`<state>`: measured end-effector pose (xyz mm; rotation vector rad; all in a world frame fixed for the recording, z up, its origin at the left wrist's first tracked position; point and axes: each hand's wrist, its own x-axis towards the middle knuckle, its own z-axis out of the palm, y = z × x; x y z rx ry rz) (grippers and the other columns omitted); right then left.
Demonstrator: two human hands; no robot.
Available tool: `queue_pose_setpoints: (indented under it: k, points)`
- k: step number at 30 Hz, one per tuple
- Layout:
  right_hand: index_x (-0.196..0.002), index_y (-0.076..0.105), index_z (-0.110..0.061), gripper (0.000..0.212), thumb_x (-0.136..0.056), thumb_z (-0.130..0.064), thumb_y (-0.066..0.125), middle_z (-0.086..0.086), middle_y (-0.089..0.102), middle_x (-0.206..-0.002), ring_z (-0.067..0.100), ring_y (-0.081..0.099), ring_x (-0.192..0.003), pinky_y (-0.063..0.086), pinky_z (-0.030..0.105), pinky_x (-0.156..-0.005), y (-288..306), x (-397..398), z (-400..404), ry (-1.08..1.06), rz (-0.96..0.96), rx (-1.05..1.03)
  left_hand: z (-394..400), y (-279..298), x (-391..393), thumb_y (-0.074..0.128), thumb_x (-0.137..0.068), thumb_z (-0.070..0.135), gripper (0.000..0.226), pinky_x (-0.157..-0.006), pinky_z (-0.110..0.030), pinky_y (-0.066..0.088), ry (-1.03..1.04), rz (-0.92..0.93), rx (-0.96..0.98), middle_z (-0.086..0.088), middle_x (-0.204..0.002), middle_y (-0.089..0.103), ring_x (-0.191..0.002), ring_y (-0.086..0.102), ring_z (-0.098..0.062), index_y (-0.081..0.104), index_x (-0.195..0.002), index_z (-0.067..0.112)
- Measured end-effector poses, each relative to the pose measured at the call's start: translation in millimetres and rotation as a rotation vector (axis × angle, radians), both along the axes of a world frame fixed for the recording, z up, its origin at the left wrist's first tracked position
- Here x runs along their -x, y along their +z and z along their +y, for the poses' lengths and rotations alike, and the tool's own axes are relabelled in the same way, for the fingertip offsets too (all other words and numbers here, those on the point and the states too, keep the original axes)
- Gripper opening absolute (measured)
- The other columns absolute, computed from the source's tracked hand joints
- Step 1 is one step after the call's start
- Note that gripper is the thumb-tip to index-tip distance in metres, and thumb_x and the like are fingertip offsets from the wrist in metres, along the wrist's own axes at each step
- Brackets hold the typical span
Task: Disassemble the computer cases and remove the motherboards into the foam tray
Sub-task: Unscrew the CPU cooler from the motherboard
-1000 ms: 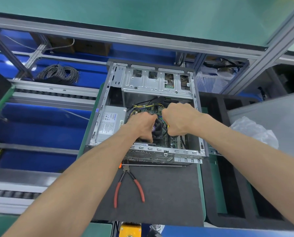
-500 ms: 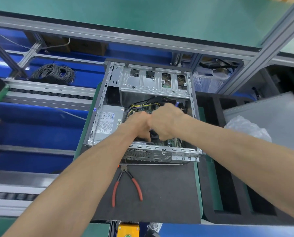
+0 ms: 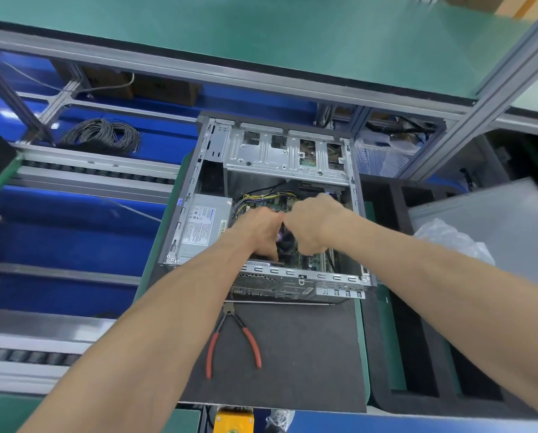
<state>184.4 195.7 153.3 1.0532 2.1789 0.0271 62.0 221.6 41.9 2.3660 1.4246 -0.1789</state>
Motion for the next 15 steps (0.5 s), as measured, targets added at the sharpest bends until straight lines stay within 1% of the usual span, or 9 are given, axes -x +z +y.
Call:
queue_pose_setpoints:
  k: [2, 3, 4, 7, 9, 11, 12, 13, 15]
  points:
    - [-0.091, 0.065, -0.022, 0.004, -0.088, -0.024, 0.063, -0.007, 0.042, -0.063, 0.014, 0.038, -0.053, 0.035, 0.035, -0.06, -4.1, 3.5, -12.6, 0.392, -0.07, -0.133, -0.3, -1.0, -1.0, 0.09, -0.055, 0.05, 0.062, -0.071, -0.033, 0.051, 0.001, 0.01, 0.01, -0.001, -0.095, 0.065, -0.096, 0.062, -0.028, 0.06, -0.103, 0.026]
    - [-0.091, 0.065, -0.023, 0.004, -0.088, -0.024, 0.065, -0.007, 0.04, -0.062, 0.015, 0.038, -0.053, 0.034, 0.034, -0.061, -5.7, 2.3, -14.7, 0.456, -0.075, -0.135, -0.3, -2.0, -1.5, 0.09, -0.055, 0.052, 0.066, -0.071, -0.032, 0.05, -0.002, 0.015, 0.011, -0.002, -0.099, 0.066, -0.097, 0.062, -0.028, 0.062, -0.108, 0.024]
    - [-0.091, 0.064, -0.022, 0.004, -0.087, -0.023, 0.065, -0.006, 0.04, -0.062, 0.016, 0.038, -0.054, 0.035, 0.034, -0.061, -4.7, -0.9, -13.6, 0.435, -0.06, -0.129, -0.8, -2.3, -1.8, 0.09, -0.055, 0.052, 0.068, -0.071, -0.033, 0.049, 0.002, 0.013, 0.009, -0.002, -0.098, 0.066, -0.097, 0.062, -0.028, 0.061, -0.109, 0.022]
    - [-0.084, 0.048, -0.016, 0.016, -0.082, -0.023, 0.063, -0.001, 0.045, -0.068, 0.017, 0.044, -0.056, 0.037, 0.032, -0.056, 2.2, -13.8, -1.3, 0.103, 0.113, -0.095, -1.3, 1.0, -1.5, 0.091, -0.052, 0.05, 0.071, -0.068, -0.034, 0.05, 0.018, -0.006, 0.006, 0.003, -0.081, 0.053, -0.092, 0.061, -0.028, 0.053, -0.103, 0.019]
    - [-0.08, 0.044, -0.012, 0.013, -0.086, -0.016, 0.054, 0.009, 0.061, -0.078, 0.017, 0.054, -0.058, 0.037, 0.025, -0.048, 6.7, -16.4, 6.6, -0.311, 0.304, 0.072, -0.7, 3.4, -1.6, 0.089, -0.051, 0.05, 0.079, -0.067, -0.035, 0.049, 0.007, 0.008, -0.006, 0.001, -0.085, 0.054, -0.092, 0.06, -0.027, 0.052, -0.112, 0.016]
    - [-0.076, 0.046, -0.006, 0.017, -0.092, -0.01, 0.043, 0.02, 0.064, -0.074, 0.023, 0.061, -0.056, 0.033, 0.018, -0.039, 7.4, -15.0, 11.8, -0.715, 0.433, 0.269, -1.2, 3.3, -2.1, 0.089, -0.051, 0.049, 0.081, -0.066, -0.034, 0.047, 0.004, 0.015, -0.016, 0.0, -0.088, 0.054, -0.093, 0.06, -0.028, 0.052, -0.115, 0.015]
    - [-0.075, 0.047, -0.004, 0.02, -0.093, -0.009, 0.041, 0.019, 0.06, -0.066, 0.025, 0.058, -0.054, 0.031, 0.017, -0.037, 8.2, -14.0, 12.2, -0.799, 0.415, 0.321, -1.6, 3.8, -2.5, 0.089, -0.051, 0.048, 0.081, -0.066, -0.035, 0.048, 0.005, 0.016, -0.015, -0.002, -0.089, 0.056, -0.094, 0.06, -0.028, 0.052, -0.115, 0.015]
    - [-0.074, 0.046, -0.004, 0.022, -0.093, -0.009, 0.04, 0.017, 0.057, -0.062, 0.026, 0.055, -0.052, 0.033, 0.018, -0.037, 8.5, -12.8, 11.7, -0.796, 0.363, 0.339, -1.7, 4.1, -2.6, 0.09, -0.051, 0.048, 0.082, -0.069, -0.037, 0.051, 0.007, 0.019, -0.015, -0.003, -0.093, 0.06, -0.094, 0.06, -0.029, 0.052, -0.116, 0.016]
    - [-0.078, 0.049, -0.003, 0.018, -0.092, -0.011, 0.042, 0.013, 0.059, -0.069, 0.027, 0.062, -0.06, 0.042, 0.024, -0.045, 6.8, -10.4, 8.5, -0.607, 0.261, 0.279, -0.3, 3.9, -1.9, 0.09, -0.05, 0.048, 0.083, -0.074, -0.04, 0.055, 0.008, 0.026, -0.014, -0.004, -0.098, 0.063, -0.095, 0.06, -0.029, 0.052, -0.117, 0.016]
